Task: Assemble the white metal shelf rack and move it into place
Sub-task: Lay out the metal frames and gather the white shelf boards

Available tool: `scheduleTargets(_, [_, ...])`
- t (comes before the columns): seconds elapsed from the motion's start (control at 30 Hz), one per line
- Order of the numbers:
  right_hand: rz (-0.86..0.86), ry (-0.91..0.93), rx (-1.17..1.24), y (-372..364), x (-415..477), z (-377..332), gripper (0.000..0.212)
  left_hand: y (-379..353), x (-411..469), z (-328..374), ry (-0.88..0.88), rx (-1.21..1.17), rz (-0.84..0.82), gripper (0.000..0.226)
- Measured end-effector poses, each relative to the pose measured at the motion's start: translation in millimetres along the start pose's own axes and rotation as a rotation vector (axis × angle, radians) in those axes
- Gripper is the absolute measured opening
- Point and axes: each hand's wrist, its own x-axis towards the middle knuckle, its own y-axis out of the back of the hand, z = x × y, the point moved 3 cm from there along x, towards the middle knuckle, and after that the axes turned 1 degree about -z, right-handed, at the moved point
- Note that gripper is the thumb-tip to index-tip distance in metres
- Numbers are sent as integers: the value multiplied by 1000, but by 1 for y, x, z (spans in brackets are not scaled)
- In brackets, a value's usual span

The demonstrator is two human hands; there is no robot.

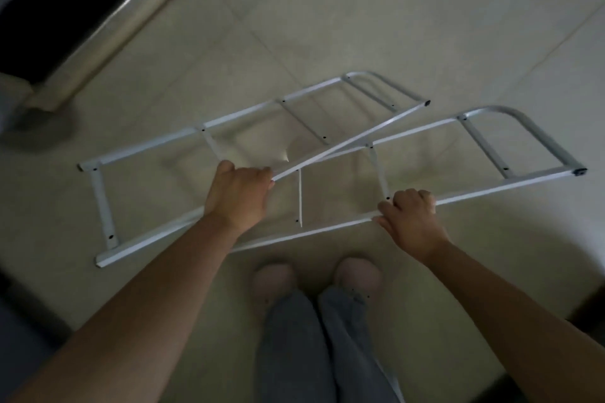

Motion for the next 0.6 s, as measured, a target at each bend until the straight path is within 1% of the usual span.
scheduleTargets(0.07, [42,0,41,-28,-2,-3,71,-28,17,5,5,-21,11,31])
scheduleTargets(0.2, [51,45,60,-91,-9,-18,70,-78,37,15,-16,-40,48,29])
scheduleTargets(0.3, [61,66,137,-136,-14,-17,65,-107,52,17,-24,-62,100,30])
scheduleTargets(0.4, [-50,126,124,-174,-18,-12,64,-128,74,24,-16,-95,110,29])
scheduleTargets(0.43, [-77,145,90,-187,-20,-12,59,-138,82,26,-12,-94,99,28])
scheduleTargets(0.5, [-134,129,5,-204,-22,-13,40,-155,101,26,34,-84,56,24])
scheduleTargets(0.57, [-169,86,-8,-213,-19,-15,22,-172,118,23,101,-73,0,21])
scheduleTargets(0.6, [-205,54,13,-216,-17,-16,24,-180,126,22,127,-76,-20,21])
